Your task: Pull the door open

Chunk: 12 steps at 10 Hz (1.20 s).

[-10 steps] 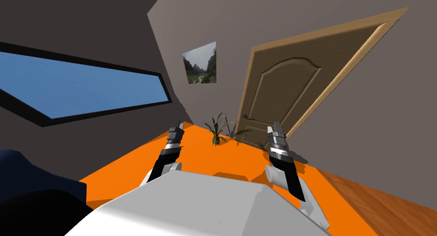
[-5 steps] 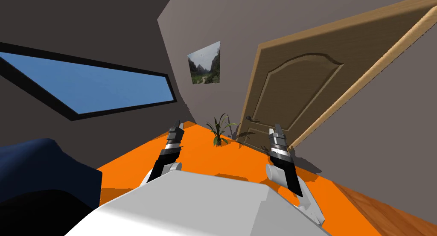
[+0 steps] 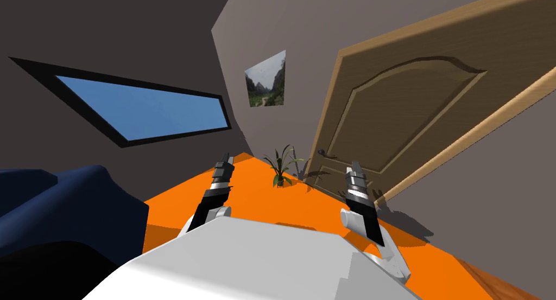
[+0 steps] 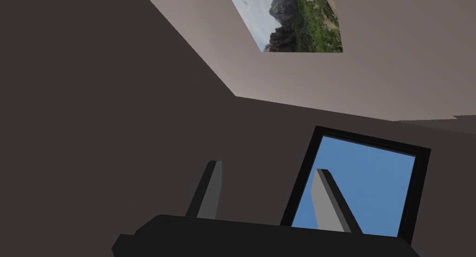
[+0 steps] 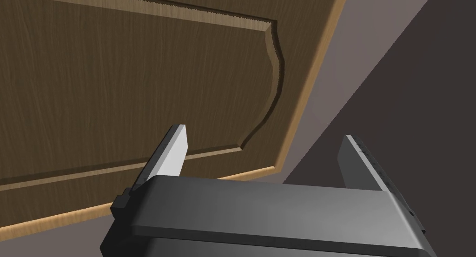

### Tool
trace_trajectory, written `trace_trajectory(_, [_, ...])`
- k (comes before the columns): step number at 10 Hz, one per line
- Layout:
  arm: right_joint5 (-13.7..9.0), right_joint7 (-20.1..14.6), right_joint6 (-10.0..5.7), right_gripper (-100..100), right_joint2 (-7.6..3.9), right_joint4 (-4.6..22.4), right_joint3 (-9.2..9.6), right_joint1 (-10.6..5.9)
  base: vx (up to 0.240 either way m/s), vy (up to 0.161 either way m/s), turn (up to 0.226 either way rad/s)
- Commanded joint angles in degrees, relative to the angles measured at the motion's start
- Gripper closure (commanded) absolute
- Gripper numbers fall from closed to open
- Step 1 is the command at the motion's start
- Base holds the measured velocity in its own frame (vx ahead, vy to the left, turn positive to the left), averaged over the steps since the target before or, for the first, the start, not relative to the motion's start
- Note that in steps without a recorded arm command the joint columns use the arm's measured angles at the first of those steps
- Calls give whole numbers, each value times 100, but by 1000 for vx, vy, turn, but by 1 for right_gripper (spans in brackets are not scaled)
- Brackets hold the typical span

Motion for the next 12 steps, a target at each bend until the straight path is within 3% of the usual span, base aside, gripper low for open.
trace_trajectory(1, [-30,34,-45,-100,-12,178,-58,-53,34,-35,59])
trace_trajectory(3, [-150,159,-110,-100,-60,565,-290,-242,42,-51,170])
trace_trajectory(6, [-211,224,-144,-100,-83,901,-410,-339,37,-55,89])
trace_trajectory(8, [-335,353,-211,-100,-129,1301,-648,-534,37,-55,170])
trace_trajectory(9, [-335,353,-211,-100,-129,1393,-648,-534,39,-57,80])
trace_trajectory(12, [-458,481,-278,-100,-174,1840,-887,-729,30,-61,114])
